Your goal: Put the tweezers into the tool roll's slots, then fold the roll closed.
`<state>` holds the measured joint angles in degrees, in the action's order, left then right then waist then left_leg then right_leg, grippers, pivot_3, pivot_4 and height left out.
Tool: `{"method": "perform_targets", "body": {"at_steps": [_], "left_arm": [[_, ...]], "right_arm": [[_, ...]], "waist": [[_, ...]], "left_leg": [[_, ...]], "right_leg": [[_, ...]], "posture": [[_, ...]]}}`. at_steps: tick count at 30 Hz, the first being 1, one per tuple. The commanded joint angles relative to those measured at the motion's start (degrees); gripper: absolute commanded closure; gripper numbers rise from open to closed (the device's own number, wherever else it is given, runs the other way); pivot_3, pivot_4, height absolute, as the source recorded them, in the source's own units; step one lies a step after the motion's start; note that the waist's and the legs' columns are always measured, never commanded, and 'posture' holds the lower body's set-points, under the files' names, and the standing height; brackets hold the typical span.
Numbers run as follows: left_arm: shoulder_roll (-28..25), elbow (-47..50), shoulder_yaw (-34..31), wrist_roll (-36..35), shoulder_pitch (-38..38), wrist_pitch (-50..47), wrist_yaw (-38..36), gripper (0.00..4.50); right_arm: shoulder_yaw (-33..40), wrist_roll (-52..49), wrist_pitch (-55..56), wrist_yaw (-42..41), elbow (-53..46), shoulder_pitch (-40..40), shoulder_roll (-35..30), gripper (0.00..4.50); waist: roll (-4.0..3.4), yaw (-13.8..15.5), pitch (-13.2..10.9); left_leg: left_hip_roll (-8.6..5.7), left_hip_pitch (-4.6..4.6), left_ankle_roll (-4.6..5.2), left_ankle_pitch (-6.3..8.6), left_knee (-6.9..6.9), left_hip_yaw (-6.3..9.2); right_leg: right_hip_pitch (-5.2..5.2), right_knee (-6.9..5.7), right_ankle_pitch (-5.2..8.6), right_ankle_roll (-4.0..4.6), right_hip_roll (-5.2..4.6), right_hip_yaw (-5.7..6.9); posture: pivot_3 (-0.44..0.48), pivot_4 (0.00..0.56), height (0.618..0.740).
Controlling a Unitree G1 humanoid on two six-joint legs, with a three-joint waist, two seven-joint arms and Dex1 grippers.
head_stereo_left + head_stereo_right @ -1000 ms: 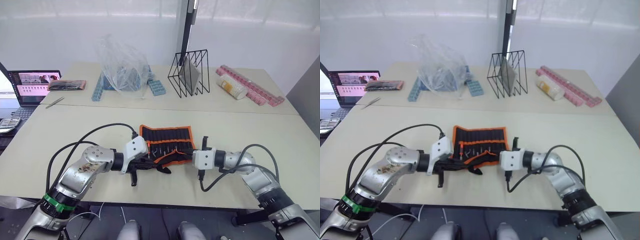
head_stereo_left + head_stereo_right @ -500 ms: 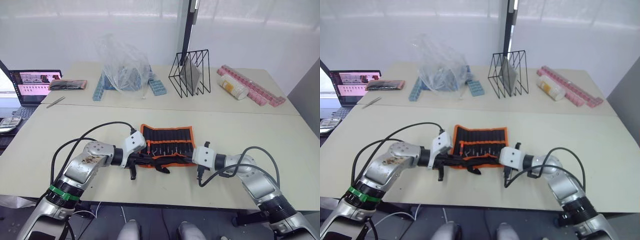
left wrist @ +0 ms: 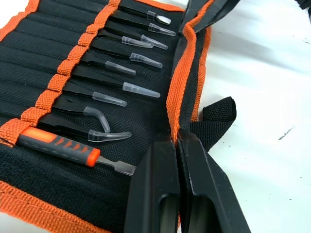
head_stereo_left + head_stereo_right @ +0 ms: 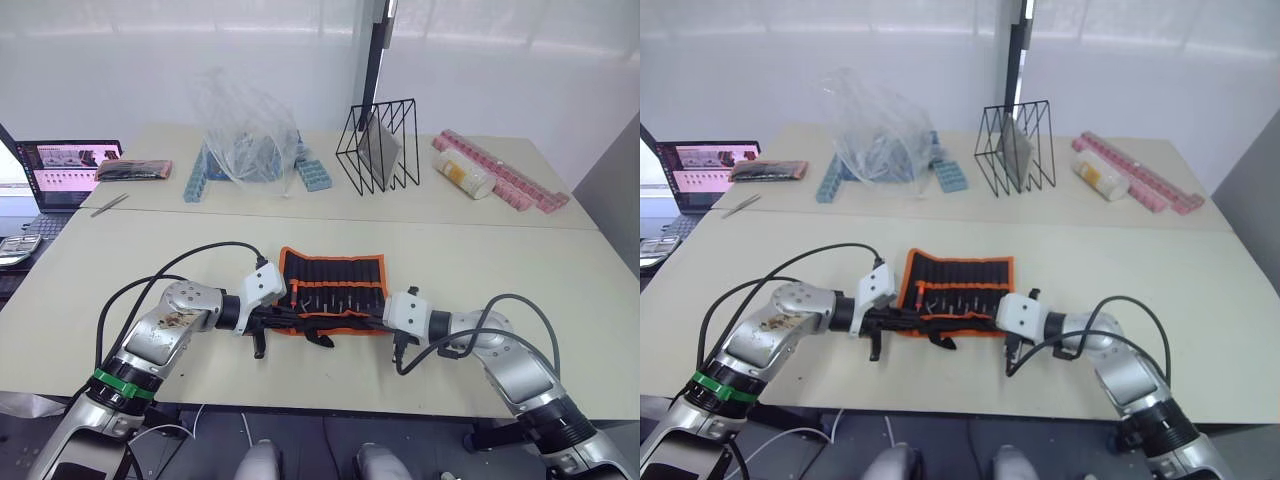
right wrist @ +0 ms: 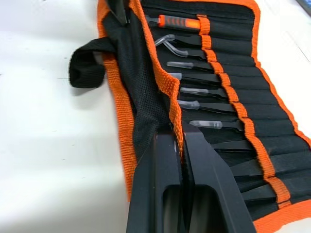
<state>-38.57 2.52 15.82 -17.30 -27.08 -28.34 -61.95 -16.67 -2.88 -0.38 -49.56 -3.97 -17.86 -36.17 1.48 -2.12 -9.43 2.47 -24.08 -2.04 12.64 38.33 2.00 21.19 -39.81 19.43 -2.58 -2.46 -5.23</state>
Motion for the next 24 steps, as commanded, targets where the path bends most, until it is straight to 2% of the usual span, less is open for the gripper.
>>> {"method": "perform_targets", "body": {"at_steps": [1,2,8,11,16,17,24], "left_arm": [[-1.49,-0.89,-2.62,1.80,-1.08,1.29,0.82,4.50],[-1.55,-1.00,-2.58,2.13,-1.12,1.68,0.85,4.50],[-1.08,-1.07,-2.53,2.97,-1.53,3.01,0.64,4.50],[-0.79,-1.32,-2.60,3.21,-1.71,3.30,0.47,4.50],[-0.31,-2.02,-2.57,3.17,-1.98,3.07,-0.19,4.50],[-0.33,-2.24,-2.39,3.52,-1.97,3.31,-0.25,4.50],[0.21,-2.85,-2.41,3.91,-2.55,2.98,-0.26,4.50]], "right_arm": [[2.94,1.40,-0.87,2.02,2.03,-0.60,-0.32,3.93],[2.99,1.43,-0.98,2.26,2.23,-0.75,0.00,3.70],[5.42,-0.91,-2.16,2.18,0.03,-0.26,0.80,1.68],[7.65,-5.62,-4.23,0.01,-4.84,0.80,0.61,1.68],[7.17,-7.97,-4.97,-3.18,-9.84,1.25,0.27,1.68],[6.87,-8.35,-5.27,-3.58,-10.49,1.13,0.51,2.19],[2.67,-6.82,-5.83,-4.72,-12.46,0.14,2.49,4.48]], "waist": [[0.00,0.00,0.00],[0.01,0.00,0.00],[0.00,-0.09,0.00],[0.00,-0.01,-0.01],[-0.01,0.00,-0.01],[-0.01,0.00,-0.01],[-0.01,-0.02,-0.01]], "left_leg": [[0.00,0.00,0.00,0.00,0.00,0.00],[0.00,0.00,0.00,0.00,0.00,0.00],[0.01,0.00,0.00,0.00,0.00,0.00],[0.00,-0.03,0.00,0.00,0.00,0.00],[0.01,-0.05,0.00,0.00,0.00,0.03],[0.00,-0.04,0.00,0.00,0.00,0.03],[0.00,-0.05,0.00,0.00,0.00,0.03]], "right_leg": [[0.00,0.00,0.00,0.00,0.00,0.00],[0.00,0.01,0.00,0.00,0.00,0.00],[0.01,-0.01,0.00,0.00,0.01,0.00],[0.02,0.00,0.00,0.00,0.01,0.00],[0.02,0.02,0.00,0.00,0.01,0.02],[0.02,0.02,0.00,0.00,0.01,0.02],[0.02,0.03,0.00,0.00,0.01,0.03]], "posture": [[0.000,0.150,0.705],[0.000,0.150,0.705],[0.000,0.150,0.705],[0.000,0.150,0.705],[0.000,0.150,0.705],[0.000,0.150,0.705],[0.000,0.150,0.705]]}}
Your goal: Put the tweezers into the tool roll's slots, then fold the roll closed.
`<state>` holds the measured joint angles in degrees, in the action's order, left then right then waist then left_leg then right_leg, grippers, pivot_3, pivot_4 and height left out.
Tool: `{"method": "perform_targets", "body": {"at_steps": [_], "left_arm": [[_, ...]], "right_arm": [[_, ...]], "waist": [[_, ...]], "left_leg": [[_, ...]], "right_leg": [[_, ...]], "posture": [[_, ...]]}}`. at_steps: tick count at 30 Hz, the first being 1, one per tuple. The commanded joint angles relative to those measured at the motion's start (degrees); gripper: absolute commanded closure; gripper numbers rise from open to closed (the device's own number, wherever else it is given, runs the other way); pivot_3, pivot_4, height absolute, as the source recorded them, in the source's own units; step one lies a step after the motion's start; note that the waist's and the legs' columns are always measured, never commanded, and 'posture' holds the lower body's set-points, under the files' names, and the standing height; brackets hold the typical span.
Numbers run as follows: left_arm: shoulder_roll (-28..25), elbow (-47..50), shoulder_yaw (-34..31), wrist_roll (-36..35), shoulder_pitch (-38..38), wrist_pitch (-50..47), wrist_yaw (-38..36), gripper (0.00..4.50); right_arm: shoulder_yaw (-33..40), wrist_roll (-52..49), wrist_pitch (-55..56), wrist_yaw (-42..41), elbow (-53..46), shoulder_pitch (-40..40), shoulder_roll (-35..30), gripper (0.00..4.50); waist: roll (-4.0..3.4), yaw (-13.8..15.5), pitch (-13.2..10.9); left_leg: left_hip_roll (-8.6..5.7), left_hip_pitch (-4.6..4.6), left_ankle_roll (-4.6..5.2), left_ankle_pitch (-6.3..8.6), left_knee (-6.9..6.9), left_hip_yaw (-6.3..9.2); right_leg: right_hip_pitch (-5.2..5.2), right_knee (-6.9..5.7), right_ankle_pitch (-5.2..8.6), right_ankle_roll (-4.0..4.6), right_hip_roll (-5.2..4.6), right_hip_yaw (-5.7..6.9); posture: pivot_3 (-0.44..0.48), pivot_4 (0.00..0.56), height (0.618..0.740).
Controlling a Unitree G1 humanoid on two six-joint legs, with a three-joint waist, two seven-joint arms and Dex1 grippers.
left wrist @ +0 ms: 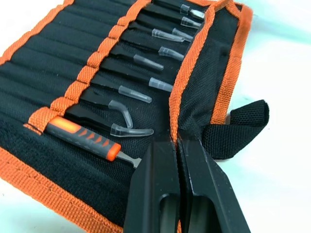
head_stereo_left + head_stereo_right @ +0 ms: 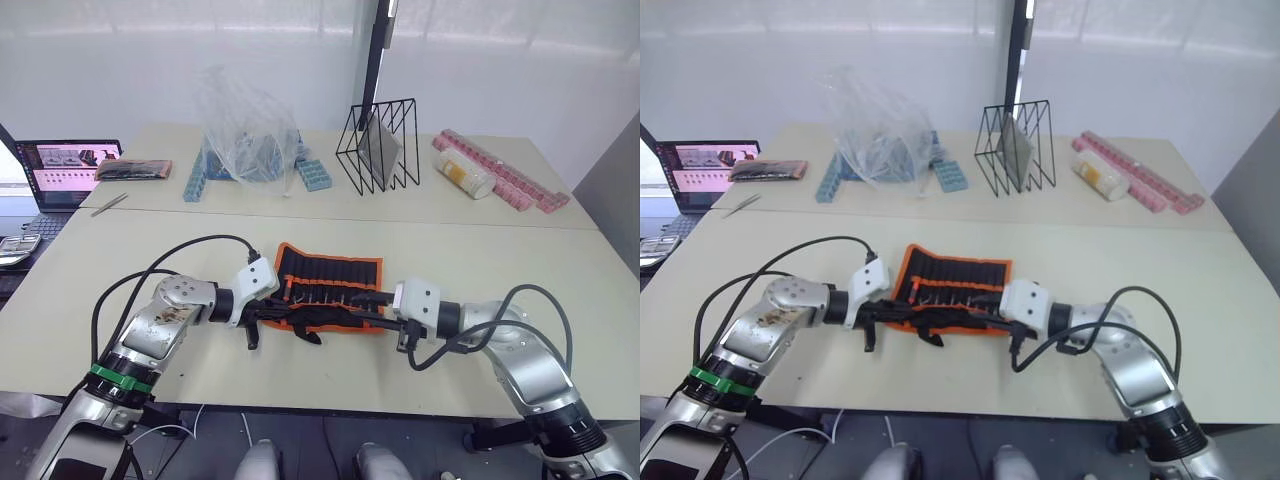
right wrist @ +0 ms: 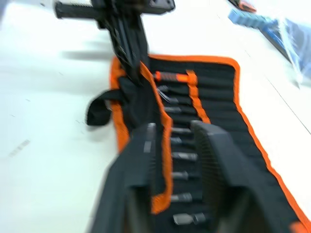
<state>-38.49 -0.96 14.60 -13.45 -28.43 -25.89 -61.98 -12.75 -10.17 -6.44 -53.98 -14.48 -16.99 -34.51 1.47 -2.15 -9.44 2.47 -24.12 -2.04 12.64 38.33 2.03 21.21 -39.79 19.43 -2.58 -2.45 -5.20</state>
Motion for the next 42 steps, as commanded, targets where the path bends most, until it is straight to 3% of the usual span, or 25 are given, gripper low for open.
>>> {"method": "perform_targets", "body": {"at_steps": [1,6,20,28,34,38,42], "left_arm": [[0.15,0.75,-1.20,0.00,-1.22,0.42,-0.33,4.50],[0.21,0.95,-0.78,0.53,-1.35,0.85,-0.67,4.50],[-1.25,2.63,-2.24,-0.10,-0.74,1.45,-1.55,4.50],[-4.01,3.11,-6.19,-1.86,-0.82,1.61,-3.14,1.97],[-5.10,9.74,-13.16,-11.73,1.06,-4.43,-6.00,0.03],[-4.38,16.21,-13.53,-17.58,5.68,-8.19,-7.16,0.03],[-0.75,14.62,-10.31,-15.14,6.53,-5.02,-5.03,1.21]], "right_arm": [[-1.40,0.49,0.23,-0.14,-1.92,-0.82,1.12,4.48],[-6.62,7.48,3.33,1.12,4.77,-2.41,2.85,4.48],[-4.38,8.30,6.20,1.96,16.29,-5.09,4.77,4.48],[-3.86,7.85,5.50,1.90,14.98,-5.09,4.92,4.50],[-3.37,7.93,4.52,2.19,14.45,-5.08,5.24,4.50],[-4.12,8.55,3.81,2.99,14.44,-4.64,6.36,4.50],[-3.98,8.80,3.54,3.39,14.50,-4.12,6.86,4.50]], "waist": [[0.00,0.01,0.00],[0.00,0.06,0.00],[0.00,-0.13,0.00],[-0.01,-0.11,-0.01],[-0.01,-0.10,-0.02],[-0.01,-0.24,-0.02],[-0.01,0.10,-0.02]], "left_leg": [[0.00,0.00,0.00,0.00,0.00,0.00],[-0.01,0.01,0.00,0.00,0.00,0.00],[0.00,-0.02,0.00,0.00,0.00,0.01],[-0.01,-0.03,0.00,0.00,0.00,0.02],[0.00,-0.06,0.00,0.00,0.00,0.03],[0.02,-0.05,0.00,0.00,-0.03,0.03],[0.01,-0.05,-0.02,-0.01,-0.02,0.03]], "right_leg": [[0.00,0.00,0.00,0.00,0.00,0.00],[0.00,0.01,0.00,0.00,0.00,0.00],[0.04,0.00,0.00,0.00,0.00,0.02],[0.04,-0.01,0.00,0.00,-0.01,0.03],[0.06,0.00,0.00,0.00,-0.02,0.04],[0.06,0.00,0.00,0.00,-0.01,0.04],[0.06,-0.01,0.00,0.00,-0.01,0.04]], "posture": [[0.000,0.150,0.705],[0.000,0.150,0.705],[0.000,0.150,0.705],[0.000,0.150,0.705],[0.000,0.150,0.705],[0.000,0.150,0.705],[0.000,0.150,0.705]]}}
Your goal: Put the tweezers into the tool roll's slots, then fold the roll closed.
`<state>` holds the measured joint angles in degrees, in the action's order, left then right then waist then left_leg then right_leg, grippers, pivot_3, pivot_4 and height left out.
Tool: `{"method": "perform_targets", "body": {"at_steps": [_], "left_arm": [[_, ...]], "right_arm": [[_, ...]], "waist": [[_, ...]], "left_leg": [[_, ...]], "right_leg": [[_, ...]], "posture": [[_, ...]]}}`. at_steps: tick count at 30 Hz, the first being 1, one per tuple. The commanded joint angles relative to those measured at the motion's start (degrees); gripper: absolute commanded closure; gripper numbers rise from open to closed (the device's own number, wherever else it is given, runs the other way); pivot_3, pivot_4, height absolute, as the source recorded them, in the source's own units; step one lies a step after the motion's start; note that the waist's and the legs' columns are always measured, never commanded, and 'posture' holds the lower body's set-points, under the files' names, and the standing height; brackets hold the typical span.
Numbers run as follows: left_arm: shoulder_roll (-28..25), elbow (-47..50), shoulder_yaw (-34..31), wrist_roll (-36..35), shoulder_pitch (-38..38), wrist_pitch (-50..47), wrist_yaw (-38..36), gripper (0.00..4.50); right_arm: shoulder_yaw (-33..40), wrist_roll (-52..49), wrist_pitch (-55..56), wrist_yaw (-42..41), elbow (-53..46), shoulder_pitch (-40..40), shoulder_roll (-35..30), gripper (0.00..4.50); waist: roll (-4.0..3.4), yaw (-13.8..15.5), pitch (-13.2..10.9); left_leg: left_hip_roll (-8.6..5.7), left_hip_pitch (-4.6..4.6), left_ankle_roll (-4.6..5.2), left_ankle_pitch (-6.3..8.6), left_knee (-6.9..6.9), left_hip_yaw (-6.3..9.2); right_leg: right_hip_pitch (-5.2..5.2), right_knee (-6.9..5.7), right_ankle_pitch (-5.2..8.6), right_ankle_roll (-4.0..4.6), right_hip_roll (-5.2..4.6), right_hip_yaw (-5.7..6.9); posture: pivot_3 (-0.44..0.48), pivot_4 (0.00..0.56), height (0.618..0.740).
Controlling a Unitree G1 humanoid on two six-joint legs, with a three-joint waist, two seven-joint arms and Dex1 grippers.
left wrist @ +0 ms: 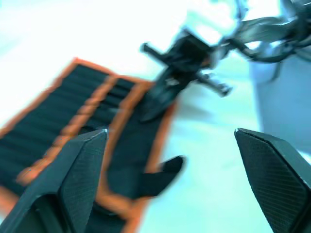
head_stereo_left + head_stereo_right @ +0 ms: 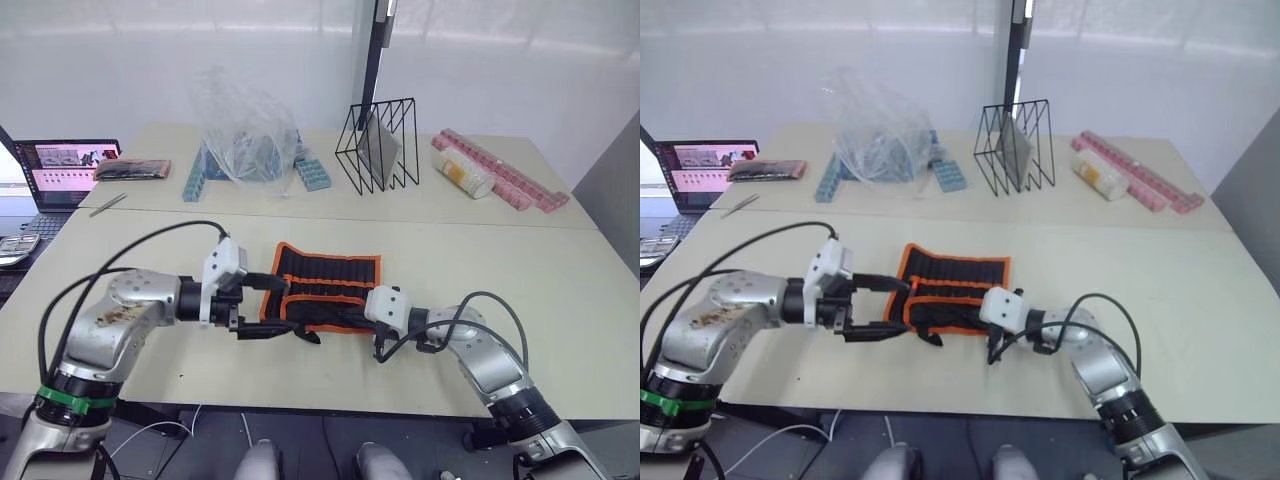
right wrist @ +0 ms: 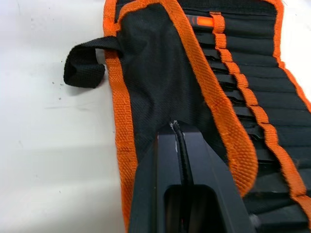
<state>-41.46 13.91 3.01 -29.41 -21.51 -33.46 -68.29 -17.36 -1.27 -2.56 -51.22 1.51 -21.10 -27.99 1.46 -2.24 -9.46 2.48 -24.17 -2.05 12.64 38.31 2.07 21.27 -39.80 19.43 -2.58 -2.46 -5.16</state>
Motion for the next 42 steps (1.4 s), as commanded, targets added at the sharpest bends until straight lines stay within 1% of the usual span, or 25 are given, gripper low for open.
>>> {"method": "perform_targets", "body": {"at_steps": [1,5,6,8,10,12,14,17,21,24,28,31,34,38,42], "left_arm": [[3.44,-1.24,1.75,1.13,-0.32,3.34,1.80,1.52],[6.68,-4.72,3.03,3.94,-0.41,6.15,4.93,2.88],[7.10,-5.27,3.34,4.59,-0.45,6.69,5.35,3.16],[7.54,-7.33,4.95,7.54,-0.65,8.83,6.33,3.89],[7.47,-11.68,6.95,13.07,-1.17,13.57,8.57,4.48],[7.52,-15.14,7.90,16.03,-1.27,17.18,9.40,4.48],[7.96,-16.04,7.95,15.86,-0.75,17.50,8.98,4.48],[8.05,-18.59,10.11,18.58,0.50,19.20,8.79,4.48],[9.63,-20.80,10.51,19.39,0.68,20.10,9.26,4.48],[9.87,-21.29,10.72,20.14,0.71,20.61,9.41,4.48],[9.71,-20.66,11.74,21.03,0.96,20.81,8.73,4.48],[9.58,-20.37,11.72,21.33,0.84,20.73,8.78,4.48],[9.41,-20.38,11.44,21.37,0.95,20.53,8.61,4.48],[9.03,-20.07,11.57,21.63,1.78,21.12,8.17,4.48],[8.51,-20.70,11.34,22.06,2.83,22.21,8.20,4.48]], "right_arm": [[0.81,-0.16,-0.41,1.02,-1.30,-0.04,0.67,4.50],[1.00,-0.16,-0.67,1.54,-1.08,-0.30,1.15,4.50],[1.02,-0.16,-0.69,1.58,-1.04,-0.36,1.14,4.50],[1.14,-0.21,-0.57,1.56,-0.75,-0.49,1.03,4.50],[1.11,-0.02,-0.67,1.50,-0.62,-0.64,0.83,4.50],[1.11,-0.04,-0.96,1.48,-0.85,-0.69,0.79,4.50],[1.07,-0.04,-1.38,1.54,-1.42,-0.47,0.74,4.50],[1.25,-0.50,-1.99,1.44,-3.08,0.55,0.45,4.50],[1.95,-3.79,-4.88,1.30,-6.63,0.87,2.13,4.50],[0.85,-3.83,-6.51,1.64,-7.83,0.44,3.56,4.50],[-2.21,-0.69,-6.08,3.98,-5.44,-0.32,7.29,4.50],[-3.45,0.71,-5.97,5.00,-3.75,-0.15,8.62,4.50],[-4.53,2.78,-6.04,6.00,-2.18,0.63,8.49,4.50],[-3.90,4.47,-8.08,7.84,-1.29,1.62,7.37,4.50],[-1.65,4.49,-9.68,8.08,-1.58,3.22,3.79,4.50]], "waist": [[0.00,0.31,0.00],[0.00,0.30,0.00],[0.00,0.29,0.00],[0.00,0.17,0.00],[0.00,0.14,0.00],[0.00,0.11,0.00],[0.00,0.12,0.00],[0.00,0.15,0.00],[-0.01,0.29,0.01],[-0.02,0.24,0.02],[-0.03,0.12,0.02],[-0.03,0.15,0.02],[-0.03,0.15,0.02],[-0.05,0.07,0.04],[-0.06,0.11,0.07]], "left_leg": [[-0.03,0.00,-0.01,-0.01,0.01,0.00],[-0.02,0.00,-0.01,-0.01,0.02,0.00],[-0.02,0.00,-0.01,-0.01,0.02,0.00],[-0.02,0.01,-0.01,-0.01,0.02,0.01],[-0.02,0.01,-0.01,-0.01,0.02,0.01],[-0.02,0.02,-0.01,-0.01,0.01,0.01],[-0.02,0.01,-0.01,-0.01,0.01,0.01],[-0.03,0.00,-0.01,-0.01,0.01,0.01],[-0.04,0.02,-0.01,-0.01,0.01,0.01],[-0.03,0.04,-0.01,-0.01,0.01,0.01],[-0.03,0.09,-0.01,-0.01,0.01,0.01],[-0.03,0.10,-0.01,-0.01,0.00,0.01],[-0.04,0.10,-0.01,-0.01,0.00,0.01],[-0.02,0.17,-0.01,-0.01,-0.01,0.01],[-0.03,0.29,-0.01,0.00,-0.04,0.00]], "right_leg": [[-0.01,0.00,0.00,0.00,-0.02,0.00],[-0.01,0.01,0.00,0.00,-0.02,-0.01],[-0.01,0.00,0.00,0.00,-0.01,-0.01],[-0.01,0.00,0.00,0.00,-0.01,-0.01],[0.00,0.00,0.00,0.00,-0.01,-0.01],[0.00,0.00,0.00,0.00,0.00,-0.01],[0.00,0.00,0.00,0.00,0.00,-0.01],[0.00,0.01,0.00,0.00,-0.02,-0.01],[-0.03,0.01,0.00,0.00,-0.02,-0.01],[-0.03,0.00,0.00,0.00,-0.02,-0.01],[-0.07,-0.01,0.00,0.00,-0.01,-0.01],[-0.07,-0.03,0.00,0.00,-0.01,-0.01],[-0.08,-0.02,0.00,0.00,-0.02,-0.01],[-0.11,-0.03,0.00,0.00,-0.01,0.00],[-0.24,0.00,0.00,0.00,-0.02,-0.01]], "posture": [[0.000,0.150,0.705],[0.000,0.150,0.705],[0.000,0.150,0.705],[0.000,0.150,0.705],[0.000,0.150,0.705],[0.000,0.150,0.705],[0.000,0.150,0.705],[0.000,0.150,0.705],[0.000,0.150,0.705],[0.000,0.150,0.705],[0.000,0.150,0.705],[0.000,0.150,0.705],[0.000,0.150,0.705],[0.000,0.150,0.705],[0.000,0.150,0.705]]}}
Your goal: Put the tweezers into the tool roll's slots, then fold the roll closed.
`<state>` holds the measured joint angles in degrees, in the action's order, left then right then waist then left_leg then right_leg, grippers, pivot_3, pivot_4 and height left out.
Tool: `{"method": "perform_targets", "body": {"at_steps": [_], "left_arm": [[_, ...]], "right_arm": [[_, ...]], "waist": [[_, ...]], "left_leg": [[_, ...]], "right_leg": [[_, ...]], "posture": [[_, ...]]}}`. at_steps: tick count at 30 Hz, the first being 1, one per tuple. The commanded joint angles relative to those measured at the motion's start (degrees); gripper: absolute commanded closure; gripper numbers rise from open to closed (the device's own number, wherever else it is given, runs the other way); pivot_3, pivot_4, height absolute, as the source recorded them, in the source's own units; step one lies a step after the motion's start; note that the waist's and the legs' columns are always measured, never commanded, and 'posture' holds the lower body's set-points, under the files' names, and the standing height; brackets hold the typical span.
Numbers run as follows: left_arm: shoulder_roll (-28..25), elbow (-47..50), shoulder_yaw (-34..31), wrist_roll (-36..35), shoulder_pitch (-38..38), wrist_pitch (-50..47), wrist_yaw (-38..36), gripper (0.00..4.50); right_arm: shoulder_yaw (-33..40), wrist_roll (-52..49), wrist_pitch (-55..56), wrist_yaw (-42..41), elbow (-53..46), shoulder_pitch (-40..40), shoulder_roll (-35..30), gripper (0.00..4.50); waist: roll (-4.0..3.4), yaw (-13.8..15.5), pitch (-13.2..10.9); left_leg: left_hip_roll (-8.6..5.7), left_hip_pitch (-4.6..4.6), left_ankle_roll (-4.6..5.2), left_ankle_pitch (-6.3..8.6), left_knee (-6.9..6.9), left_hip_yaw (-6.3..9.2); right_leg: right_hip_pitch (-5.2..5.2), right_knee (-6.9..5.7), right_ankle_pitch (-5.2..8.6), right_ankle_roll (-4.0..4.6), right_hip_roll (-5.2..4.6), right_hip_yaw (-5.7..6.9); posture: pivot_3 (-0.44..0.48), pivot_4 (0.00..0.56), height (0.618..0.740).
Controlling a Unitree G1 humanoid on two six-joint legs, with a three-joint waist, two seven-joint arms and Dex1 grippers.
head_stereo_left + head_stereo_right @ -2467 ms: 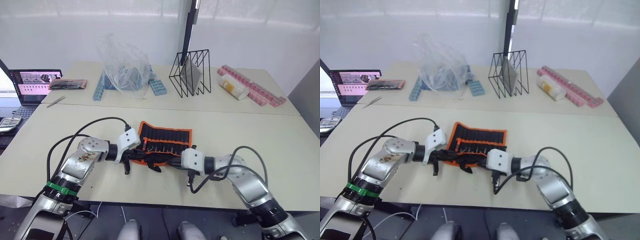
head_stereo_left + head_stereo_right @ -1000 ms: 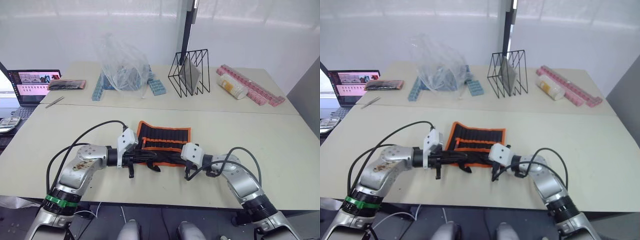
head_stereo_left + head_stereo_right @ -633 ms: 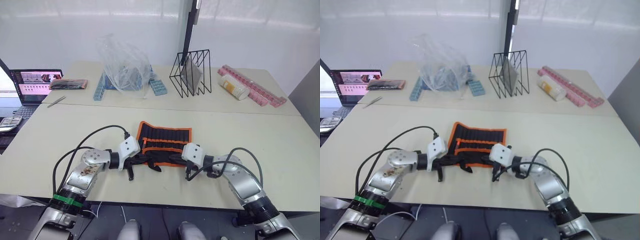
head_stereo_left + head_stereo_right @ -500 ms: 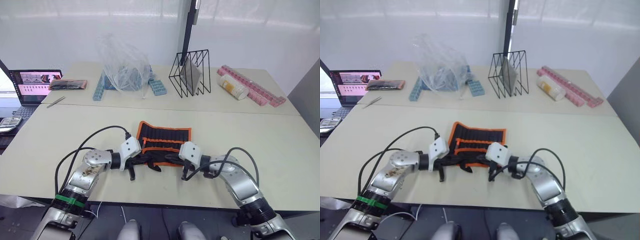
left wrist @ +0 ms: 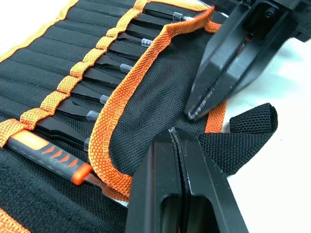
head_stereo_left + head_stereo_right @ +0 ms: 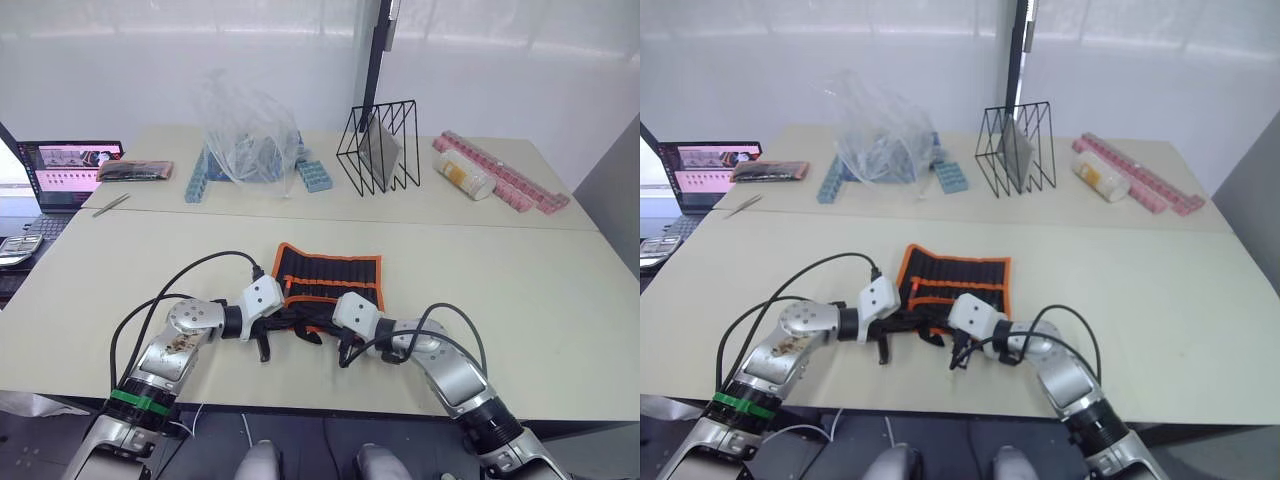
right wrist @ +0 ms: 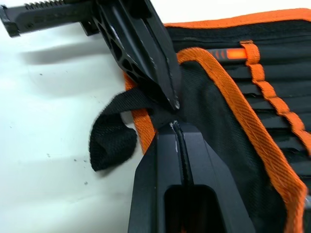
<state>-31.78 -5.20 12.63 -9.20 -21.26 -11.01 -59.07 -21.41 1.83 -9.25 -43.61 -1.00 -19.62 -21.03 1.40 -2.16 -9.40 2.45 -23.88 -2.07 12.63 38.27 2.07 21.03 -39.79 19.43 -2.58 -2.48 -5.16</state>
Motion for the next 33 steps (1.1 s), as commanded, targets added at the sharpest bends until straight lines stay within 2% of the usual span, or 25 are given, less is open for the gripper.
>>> {"method": "perform_targets", "body": {"at_steps": [1,7,13,16,19,22,25,28,32,33], "left_arm": [[-1.25,-1.56,1.73,1.87,2.77,-0.07,-1.07,4.48],[-1.30,-1.25,1.56,1.78,3.16,-0.05,-0.82,4.48],[-1.07,-1.73,1.67,1.95,3.05,0.33,-0.74,4.48],[-1.16,-1.58,1.55,1.93,3.12,0.58,-0.71,4.48],[-1.15,-2.07,1.37,2.14,2.73,1.06,-0.52,4.48],[-0.44,-1.58,1.23,1.71,1.68,0.61,-0.18,4.48],[-0.20,-1.32,1.30,1.70,1.26,0.63,-0.11,4.48],[0.09,-2.28,1.55,2.20,0.69,1.33,-0.02,4.50],[0.41,-2.76,1.92,2.67,0.30,1.99,-0.16,4.50],[0.43,-2.80,2.06,2.83,0.18,2.17,-0.16,4.50]], "right_arm": [[2.81,1.11,-3.28,0.29,0.37,2.13,-4.04,4.50],[5.45,0.27,-4.53,-1.40,-2.37,5.59,-10.32,4.50],[6.79,-0.51,-6.70,-2.54,-3.80,5.70,-13.54,4.50],[8.54,-3.85,-7.90,-2.20,-7.21,6.77,-11.96,4.50],[14.04,-11.35,-14.56,0.33,-13.50,8.36,-8.20,4.50],[19.68,-17.82,-20.76,-0.92,-20.84,14.93,-9.84,4.50],[22.74,-20.53,-23.92,0.98,-20.96,16.09,-9.42,4.50],[24.29,-21.70,-27.06,3.06,-16.85,13.24,-8.34,3.67],[24.28,-23.52,-31.96,4.81,-12.43,10.21,-6.72,2.34],[24.46,-24.03,-33.12,5.29,-11.68,9.67,-6.12,2.34]], "waist": [[-0.01,0.06,0.02],[-0.07,0.01,0.08],[-0.09,0.30,0.12],[-0.09,0.70,0.12],[-0.10,0.90,0.12],[-0.12,1.38,0.10],[-0.12,1.34,0.10],[-0.13,0.97,0.10],[-0.13,1.03,0.10],[-0.13,1.08,0.10]], "left_leg": [[0.00,0.06,0.00,0.00,-0.02,0.00],[0.00,0.37,0.00,0.00,-0.13,-0.01],[0.02,0.72,0.00,0.01,-0.31,-0.02],[0.01,0.70,0.00,0.01,-0.31,-0.02],[0.03,0.64,0.00,0.01,-0.31,-0.02],[0.01,0.52,0.00,0.01,-0.32,0.00],[0.00,0.47,0.00,0.01,-0.32,0.01],[0.05,0.57,0.00,0.01,-0.32,-0.07],[0.05,0.57,0.01,0.00,-0.33,-0.09],[0.04,0.55,0.01,0.00,-0.33,-0.09]], "right_leg": [[-0.06,0.02,0.00,0.00,0.00,0.00],[-0.45,0.28,0.00,0.00,0.00,0.00],[-0.89,0.65,0.01,-0.01,0.00,0.01],[-0.89,0.69,0.01,-0.01,0.00,0.00],[-0.86,0.70,0.01,-0.01,0.01,-0.01],[-0.78,0.70,0.01,-0.01,-0.01,-0.01],[-0.79,0.79,0.01,-0.01,-0.01,-0.01],[-0.79,0.79,0.01,-0.01,0.03,-0.04],[-0.78,0.80,0.02,-0.01,0.04,-0.06],[-0.77,0.80,0.02,-0.01,0.03,-0.07]], "posture": [[0.000,0.150,0.705],[0.000,0.150,0.705],[0.000,0.150,0.705],[0.000,0.150,0.705],[0.000,0.150,0.705],[0.000,0.150,0.705],[0.000,0.150,0.705],[0.000,0.150,0.705],[0.000,0.150,0.705],[0.000,0.150,0.705]]}}
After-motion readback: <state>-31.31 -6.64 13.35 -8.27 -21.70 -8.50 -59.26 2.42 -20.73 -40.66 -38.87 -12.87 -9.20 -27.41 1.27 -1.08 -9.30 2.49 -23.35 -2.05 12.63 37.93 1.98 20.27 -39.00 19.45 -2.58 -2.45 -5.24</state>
